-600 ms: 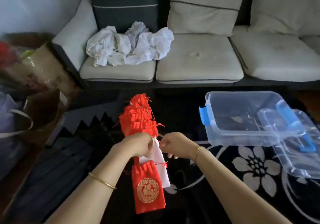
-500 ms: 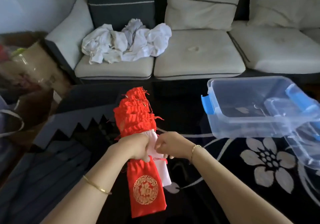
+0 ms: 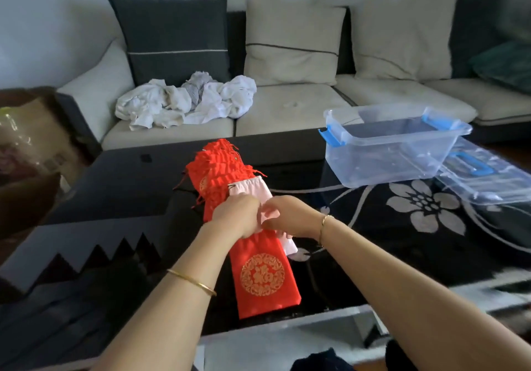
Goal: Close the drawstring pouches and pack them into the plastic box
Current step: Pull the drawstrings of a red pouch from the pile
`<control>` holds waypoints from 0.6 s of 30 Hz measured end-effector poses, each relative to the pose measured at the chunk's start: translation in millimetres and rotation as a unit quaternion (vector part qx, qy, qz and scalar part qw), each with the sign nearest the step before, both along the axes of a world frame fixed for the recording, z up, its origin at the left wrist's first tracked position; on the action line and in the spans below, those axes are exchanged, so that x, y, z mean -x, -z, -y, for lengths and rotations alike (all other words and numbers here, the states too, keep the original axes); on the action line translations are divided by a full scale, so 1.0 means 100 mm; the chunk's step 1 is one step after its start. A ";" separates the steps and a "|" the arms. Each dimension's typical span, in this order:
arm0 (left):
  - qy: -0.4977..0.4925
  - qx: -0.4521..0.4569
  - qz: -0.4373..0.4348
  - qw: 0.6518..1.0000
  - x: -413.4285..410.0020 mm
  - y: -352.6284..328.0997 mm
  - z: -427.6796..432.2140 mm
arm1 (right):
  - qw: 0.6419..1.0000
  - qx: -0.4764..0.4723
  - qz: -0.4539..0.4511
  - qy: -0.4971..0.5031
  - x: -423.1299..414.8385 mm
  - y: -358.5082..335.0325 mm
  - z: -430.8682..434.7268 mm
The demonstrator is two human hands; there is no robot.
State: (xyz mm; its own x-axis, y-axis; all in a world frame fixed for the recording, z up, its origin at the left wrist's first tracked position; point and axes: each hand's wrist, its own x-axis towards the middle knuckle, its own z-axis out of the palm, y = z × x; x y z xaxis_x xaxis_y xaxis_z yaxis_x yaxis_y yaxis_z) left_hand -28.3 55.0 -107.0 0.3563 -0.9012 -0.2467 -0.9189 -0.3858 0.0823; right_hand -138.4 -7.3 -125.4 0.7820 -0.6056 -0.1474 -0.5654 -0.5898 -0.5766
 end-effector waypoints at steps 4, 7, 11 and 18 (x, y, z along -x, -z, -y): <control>0.043 0.095 -0.045 0.993 -0.08 -0.02 -0.21 | 1.000 -0.010 -0.010 0.002 0.04 -0.10 -0.07; 0.052 0.124 -0.086 0.987 -0.11 -0.07 -0.29 | 0.999 -0.037 -0.009 -0.010 0.05 -0.24 -0.09; 0.032 0.179 -0.234 0.955 -0.14 -0.15 -0.37 | 0.999 -0.028 0.033 0.003 0.11 -0.46 -0.07; 0.018 0.134 -0.157 0.978 -0.03 -0.21 -0.28 | 0.997 0.025 0.070 0.026 0.37 -0.47 0.11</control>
State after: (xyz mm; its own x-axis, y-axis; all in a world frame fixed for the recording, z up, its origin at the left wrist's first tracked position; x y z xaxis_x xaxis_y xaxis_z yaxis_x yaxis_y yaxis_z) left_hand -25.3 83.4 -86.4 0.2673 -0.9591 -0.0928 -0.8443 -0.2796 0.4571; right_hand -175.0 -17.9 -78.6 0.7603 -0.6495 -0.0083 -0.5123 -0.5918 -0.6224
